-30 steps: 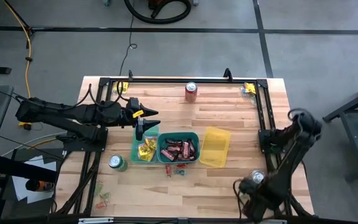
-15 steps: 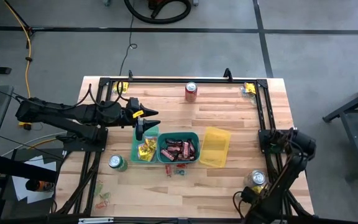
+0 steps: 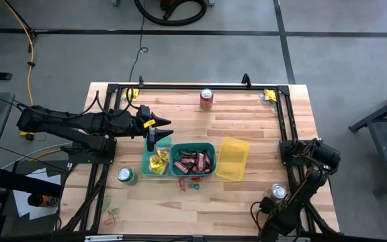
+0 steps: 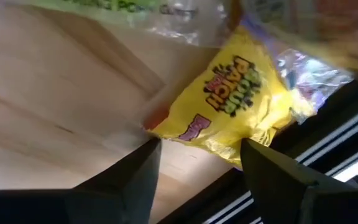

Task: Sort candy
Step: Put the yellow candy into the green bin

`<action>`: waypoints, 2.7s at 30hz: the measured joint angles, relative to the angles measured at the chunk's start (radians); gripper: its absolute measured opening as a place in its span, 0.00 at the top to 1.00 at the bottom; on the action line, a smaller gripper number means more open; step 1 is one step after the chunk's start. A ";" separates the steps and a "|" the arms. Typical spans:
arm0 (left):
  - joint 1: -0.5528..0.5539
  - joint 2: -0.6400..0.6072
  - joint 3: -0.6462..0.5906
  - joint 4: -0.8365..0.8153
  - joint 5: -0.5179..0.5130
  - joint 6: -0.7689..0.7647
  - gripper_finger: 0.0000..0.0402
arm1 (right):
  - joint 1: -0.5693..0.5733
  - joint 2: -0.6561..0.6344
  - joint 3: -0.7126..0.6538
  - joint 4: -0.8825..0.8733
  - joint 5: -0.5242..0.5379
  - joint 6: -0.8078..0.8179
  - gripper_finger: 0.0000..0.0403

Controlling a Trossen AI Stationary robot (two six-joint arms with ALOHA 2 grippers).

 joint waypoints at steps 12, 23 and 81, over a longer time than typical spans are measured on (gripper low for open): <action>0.000 0.000 0.000 -0.020 0.000 -0.005 0.46 | 0.005 -0.011 0.105 -0.027 0.032 -0.121 0.95; 0.017 0.000 0.000 -0.021 -0.001 -0.004 0.46 | -0.104 -0.219 0.241 0.003 0.275 -0.732 0.99; 0.036 -0.148 0.001 0.381 -0.114 0.130 0.46 | -1.027 0.235 0.519 1.100 0.112 -1.470 0.51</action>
